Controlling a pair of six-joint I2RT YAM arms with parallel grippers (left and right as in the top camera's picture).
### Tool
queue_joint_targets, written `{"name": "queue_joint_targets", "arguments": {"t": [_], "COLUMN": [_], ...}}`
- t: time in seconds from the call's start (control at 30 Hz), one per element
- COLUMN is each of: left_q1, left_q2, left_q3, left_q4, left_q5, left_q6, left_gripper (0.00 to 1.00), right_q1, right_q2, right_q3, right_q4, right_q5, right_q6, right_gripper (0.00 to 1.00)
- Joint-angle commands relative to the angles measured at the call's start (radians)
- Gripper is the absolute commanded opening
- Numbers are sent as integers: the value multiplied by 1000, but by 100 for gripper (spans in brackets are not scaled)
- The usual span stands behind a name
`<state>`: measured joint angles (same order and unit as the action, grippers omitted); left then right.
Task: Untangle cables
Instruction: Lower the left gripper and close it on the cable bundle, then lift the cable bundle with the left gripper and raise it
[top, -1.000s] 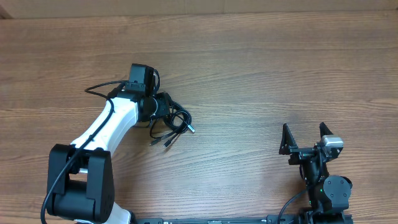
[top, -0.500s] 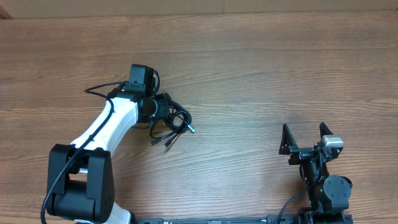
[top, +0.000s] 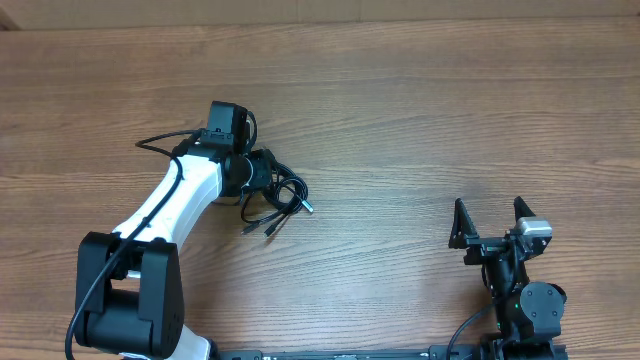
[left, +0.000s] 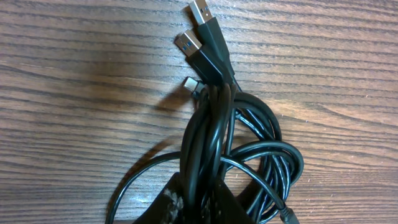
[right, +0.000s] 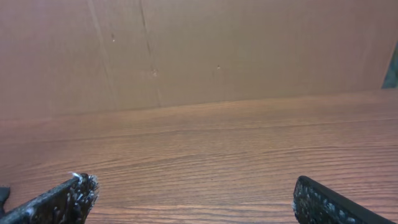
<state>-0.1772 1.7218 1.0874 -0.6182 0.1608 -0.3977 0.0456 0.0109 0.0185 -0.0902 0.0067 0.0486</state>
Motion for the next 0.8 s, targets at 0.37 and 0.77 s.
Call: {"name": "queue_joint_targets", "arguments": {"t": [0.37,0.77], "left_q1": [-6,-6], "left_q2": [10,10], "left_q3": [28,30], "left_q4": [-3,2], "left_q5": [-8,-13], "left_q6": [-6,24], "left_gripper": [12,4], "right_q1": [-4,-4], "right_q2": [-8,-8], "right_q3": [-10,-10], "right_q4": [6,6], "right_q5": [0,0], "right_q6": [-3,-3], "right_gripper": [100,100]}}
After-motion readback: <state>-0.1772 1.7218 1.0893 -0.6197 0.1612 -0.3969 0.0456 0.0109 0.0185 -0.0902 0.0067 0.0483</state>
